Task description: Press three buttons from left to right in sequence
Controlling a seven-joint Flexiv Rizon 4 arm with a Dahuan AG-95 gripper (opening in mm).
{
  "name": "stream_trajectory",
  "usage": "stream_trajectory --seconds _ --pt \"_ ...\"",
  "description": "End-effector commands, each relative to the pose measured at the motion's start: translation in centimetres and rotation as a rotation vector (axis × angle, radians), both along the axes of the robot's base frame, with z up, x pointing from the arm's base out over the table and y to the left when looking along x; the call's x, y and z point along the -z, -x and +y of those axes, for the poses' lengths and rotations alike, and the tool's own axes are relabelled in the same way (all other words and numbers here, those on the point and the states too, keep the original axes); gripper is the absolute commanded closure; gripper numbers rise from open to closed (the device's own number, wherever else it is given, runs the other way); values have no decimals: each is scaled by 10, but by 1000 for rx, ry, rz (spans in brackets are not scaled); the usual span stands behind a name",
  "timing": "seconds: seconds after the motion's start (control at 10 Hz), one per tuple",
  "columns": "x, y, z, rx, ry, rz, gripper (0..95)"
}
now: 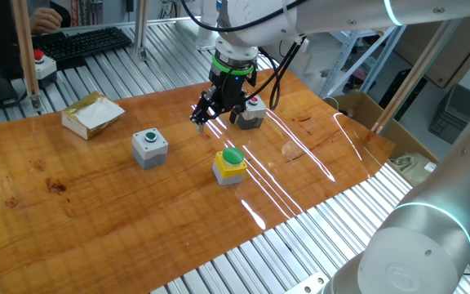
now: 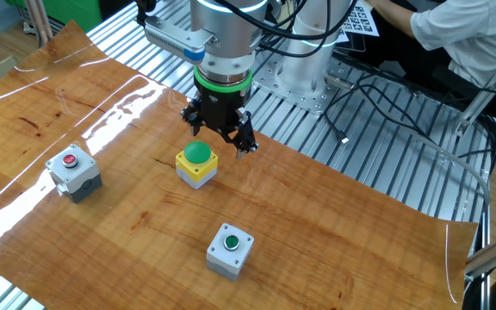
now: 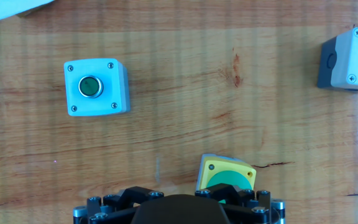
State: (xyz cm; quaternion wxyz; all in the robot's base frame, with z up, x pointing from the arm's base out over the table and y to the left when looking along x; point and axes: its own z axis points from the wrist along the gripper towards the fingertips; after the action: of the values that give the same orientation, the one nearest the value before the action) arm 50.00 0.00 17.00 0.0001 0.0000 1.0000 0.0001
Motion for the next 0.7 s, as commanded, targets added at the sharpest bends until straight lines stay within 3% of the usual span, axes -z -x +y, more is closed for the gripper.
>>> stream_trajectory --seconds 0.1,0.2,0.7 --pt "0 0 0 0 0 0 0" --pt "0 0 0 31 8 44 950" --pt "0 0 0 31 8 44 950"
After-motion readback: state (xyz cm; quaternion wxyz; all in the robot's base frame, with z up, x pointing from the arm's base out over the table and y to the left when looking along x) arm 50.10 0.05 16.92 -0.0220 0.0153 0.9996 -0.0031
